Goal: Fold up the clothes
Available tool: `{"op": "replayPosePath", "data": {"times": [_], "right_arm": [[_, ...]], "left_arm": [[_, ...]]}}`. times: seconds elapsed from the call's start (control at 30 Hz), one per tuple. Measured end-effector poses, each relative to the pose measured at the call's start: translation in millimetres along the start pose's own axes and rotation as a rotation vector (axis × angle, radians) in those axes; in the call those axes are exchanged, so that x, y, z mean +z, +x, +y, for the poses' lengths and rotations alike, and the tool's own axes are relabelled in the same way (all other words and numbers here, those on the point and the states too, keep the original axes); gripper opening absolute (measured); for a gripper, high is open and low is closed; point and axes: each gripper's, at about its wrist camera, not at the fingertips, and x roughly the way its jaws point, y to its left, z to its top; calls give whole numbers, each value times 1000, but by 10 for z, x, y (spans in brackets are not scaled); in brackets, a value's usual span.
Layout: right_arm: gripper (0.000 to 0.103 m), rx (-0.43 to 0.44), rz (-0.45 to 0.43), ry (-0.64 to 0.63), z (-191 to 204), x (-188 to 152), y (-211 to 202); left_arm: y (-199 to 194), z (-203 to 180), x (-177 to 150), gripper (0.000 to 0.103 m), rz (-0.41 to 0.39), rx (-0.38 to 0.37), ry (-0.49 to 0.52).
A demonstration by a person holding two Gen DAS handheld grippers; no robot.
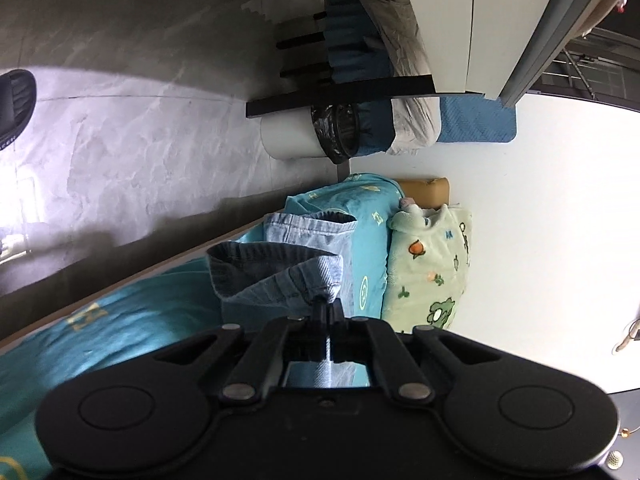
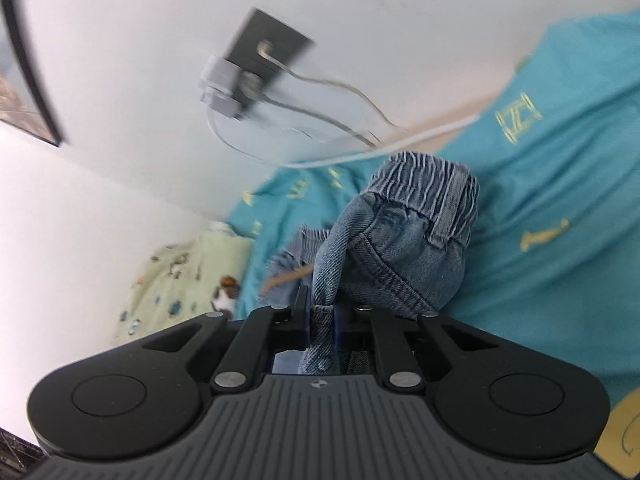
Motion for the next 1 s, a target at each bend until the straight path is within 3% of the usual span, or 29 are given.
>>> {"op": "replayPosePath", "data": {"times": [0.13,0.27,0.47,0.53,0.67,0.8,0.87,1.0], "right_arm": [[11,12,7,-30,168,0,132],[11,67,-8,-53,479,28,393],[11,95,-21,-102,934,79,1032],[11,93,-18,-128,1039,72,1289],[11,76,-6,-221,1212,1,1832],[11,58,20,-256,1131,-113,2337],[11,39,28,-285,1053,-173,2485],[12,63,49,-317,938,-196,2579]], "left_arm": [[288,-328,109,0,-4,-7,46],[818,-727,208,0,-21,16,92],[1678,-1117,249,0,-36,19,154],[1968,-1221,275,0,-42,57,196],[2577,-1231,346,0,-45,156,261],[3093,-1138,360,1,-40,243,313],[3238,-1083,338,1,-40,267,344],[3288,-982,324,5,-40,246,368]]}}
